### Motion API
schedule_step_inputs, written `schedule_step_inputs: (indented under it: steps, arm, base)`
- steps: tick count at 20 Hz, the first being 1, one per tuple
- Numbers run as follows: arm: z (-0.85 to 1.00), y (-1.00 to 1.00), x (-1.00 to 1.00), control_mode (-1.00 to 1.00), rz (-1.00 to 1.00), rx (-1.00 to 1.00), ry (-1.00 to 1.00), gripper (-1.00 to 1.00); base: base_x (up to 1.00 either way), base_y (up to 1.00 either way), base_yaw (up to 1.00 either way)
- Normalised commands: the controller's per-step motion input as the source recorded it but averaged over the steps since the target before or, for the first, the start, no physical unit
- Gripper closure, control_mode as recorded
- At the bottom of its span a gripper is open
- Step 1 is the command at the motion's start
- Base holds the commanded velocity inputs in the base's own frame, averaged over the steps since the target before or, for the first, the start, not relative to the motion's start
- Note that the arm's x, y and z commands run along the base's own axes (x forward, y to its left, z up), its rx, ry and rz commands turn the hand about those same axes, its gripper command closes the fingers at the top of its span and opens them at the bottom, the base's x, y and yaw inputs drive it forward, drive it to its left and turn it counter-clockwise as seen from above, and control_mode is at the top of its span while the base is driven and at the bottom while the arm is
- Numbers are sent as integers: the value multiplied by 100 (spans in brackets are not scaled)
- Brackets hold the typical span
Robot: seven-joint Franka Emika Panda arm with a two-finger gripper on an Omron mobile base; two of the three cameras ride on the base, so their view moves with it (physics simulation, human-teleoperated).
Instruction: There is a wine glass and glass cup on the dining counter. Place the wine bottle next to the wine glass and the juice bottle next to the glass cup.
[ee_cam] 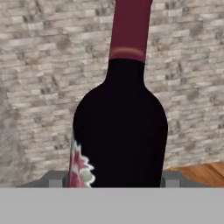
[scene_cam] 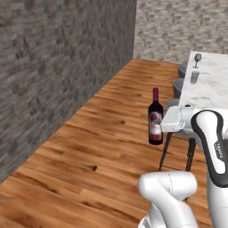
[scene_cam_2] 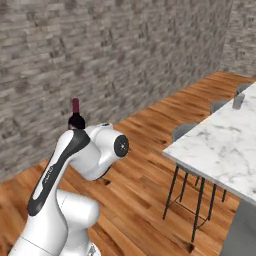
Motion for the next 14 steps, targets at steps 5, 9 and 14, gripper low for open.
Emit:
schedule_step_inputs:
  steps: [5, 9, 14]
  arm:
    - [0, 0, 0, 100, 0, 0, 0, 100]
    - [0, 0, 0, 100, 0, 0, 0, 100]
    - [0, 0, 0, 100, 0, 0, 0, 100]
  base:
    - [79, 40, -25]
    - [79, 40, -25]
    - [79, 40, -25]
